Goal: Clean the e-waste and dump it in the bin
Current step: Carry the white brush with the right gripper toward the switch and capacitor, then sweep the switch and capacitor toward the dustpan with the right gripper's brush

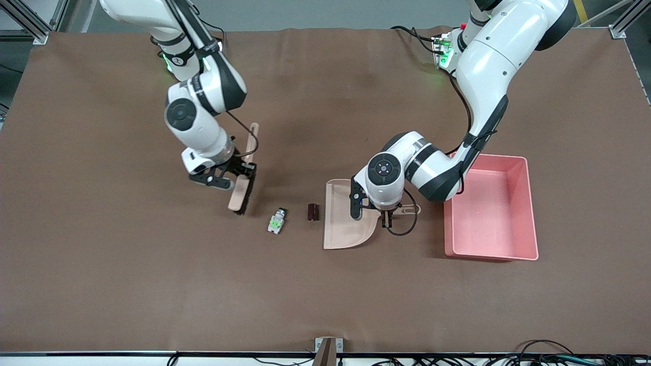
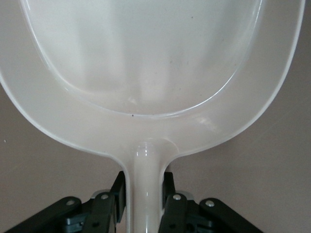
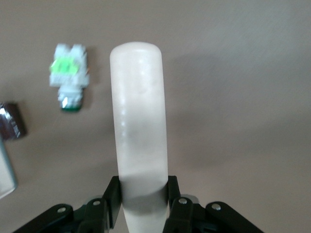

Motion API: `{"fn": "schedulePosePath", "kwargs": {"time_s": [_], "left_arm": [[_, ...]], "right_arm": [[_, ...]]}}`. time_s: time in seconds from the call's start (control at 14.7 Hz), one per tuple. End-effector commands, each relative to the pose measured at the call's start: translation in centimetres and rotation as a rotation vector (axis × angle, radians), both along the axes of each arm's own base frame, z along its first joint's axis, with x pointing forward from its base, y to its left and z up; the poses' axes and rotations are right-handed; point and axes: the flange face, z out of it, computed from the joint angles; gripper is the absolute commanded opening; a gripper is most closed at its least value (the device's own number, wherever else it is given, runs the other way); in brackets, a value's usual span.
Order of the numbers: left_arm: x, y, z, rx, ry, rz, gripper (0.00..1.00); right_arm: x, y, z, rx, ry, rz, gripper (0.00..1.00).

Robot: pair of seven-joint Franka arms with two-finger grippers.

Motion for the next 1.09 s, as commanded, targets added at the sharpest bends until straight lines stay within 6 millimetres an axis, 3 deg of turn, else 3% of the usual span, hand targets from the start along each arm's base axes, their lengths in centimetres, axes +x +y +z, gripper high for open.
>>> {"fn": "schedulePosePath", "kwargs": {"time_s": [0.0,0.27,0.68,0.82,1.02], "left_arm": [[-0.1,-0.6,0.0,0.006,-0.004,0.007,0.24],[0.0,-0.5,0.0,0.006,-0.003,0.010,0.24],[-0.1,-0.6,0.0,0.005,-0.002,0.011,0.24],[-0.1,-0.6,0.0,-0.001,0.002,0.030,0.23],[-0.3,-0.9,0.0,-0.001,0.000,0.034,0.23]], "right_arm": [[-0.8,1.6,-0.2,-0.003,0.008,-0.019,0.00],[-0.8,2.0,-1.5,-0.015,0.013,-0.012,0.00],[4.3,2.8,-3.6,-0.020,-0.054,-0.017,0.00],[7.4,1.2,-3.8,-0.026,-0.074,-0.040,0.00],[8.4,1.4,-5.8,-0.045,-0.075,-0.022,0.00]]}}
